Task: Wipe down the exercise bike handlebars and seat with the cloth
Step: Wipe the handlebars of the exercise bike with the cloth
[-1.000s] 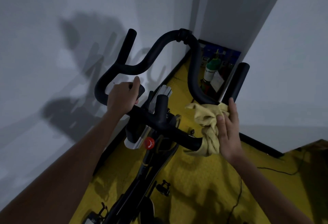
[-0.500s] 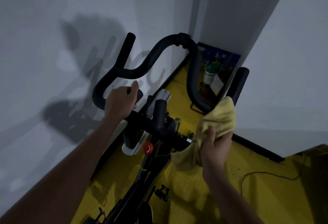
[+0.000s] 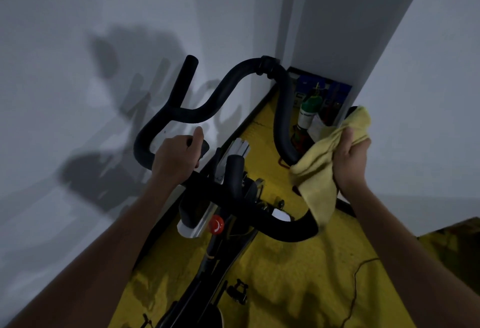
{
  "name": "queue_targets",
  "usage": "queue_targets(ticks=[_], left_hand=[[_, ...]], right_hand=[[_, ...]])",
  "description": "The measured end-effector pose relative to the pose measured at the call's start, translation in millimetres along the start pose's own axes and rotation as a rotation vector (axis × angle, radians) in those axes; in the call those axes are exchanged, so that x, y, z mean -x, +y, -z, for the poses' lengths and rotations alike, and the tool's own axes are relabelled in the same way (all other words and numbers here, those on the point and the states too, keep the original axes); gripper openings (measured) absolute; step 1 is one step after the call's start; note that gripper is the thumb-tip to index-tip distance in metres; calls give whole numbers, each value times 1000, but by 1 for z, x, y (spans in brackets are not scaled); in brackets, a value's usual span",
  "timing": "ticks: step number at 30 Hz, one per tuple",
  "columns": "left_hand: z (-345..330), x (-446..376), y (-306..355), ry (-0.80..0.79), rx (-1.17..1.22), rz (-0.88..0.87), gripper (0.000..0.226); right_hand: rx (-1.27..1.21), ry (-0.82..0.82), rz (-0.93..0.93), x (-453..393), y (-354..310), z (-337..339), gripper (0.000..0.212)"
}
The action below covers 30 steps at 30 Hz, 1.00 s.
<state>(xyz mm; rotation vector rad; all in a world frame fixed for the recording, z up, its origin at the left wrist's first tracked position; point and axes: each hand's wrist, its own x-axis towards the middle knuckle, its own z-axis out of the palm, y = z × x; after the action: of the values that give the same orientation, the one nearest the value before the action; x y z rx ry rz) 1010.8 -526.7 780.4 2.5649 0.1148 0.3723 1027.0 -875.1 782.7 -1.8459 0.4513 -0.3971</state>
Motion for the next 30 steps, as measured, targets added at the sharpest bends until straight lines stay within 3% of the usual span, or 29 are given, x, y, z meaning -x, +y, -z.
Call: queue_targets(ticks=[8,17,24,30], left_hand=[[1,1,1,12,66,32,78],[2,2,6,-5,44,88,78],[1,1,5,-6,32,129,81],[2,2,2,-3,59,124,82]], right_hand=[[-121,86,-63,-21,-7,-2,64],[-365,-153,-345,77,27,13,58],[-493,-99,-508,160,33,5,55],[-269,-84,-435,129,29,2,51]])
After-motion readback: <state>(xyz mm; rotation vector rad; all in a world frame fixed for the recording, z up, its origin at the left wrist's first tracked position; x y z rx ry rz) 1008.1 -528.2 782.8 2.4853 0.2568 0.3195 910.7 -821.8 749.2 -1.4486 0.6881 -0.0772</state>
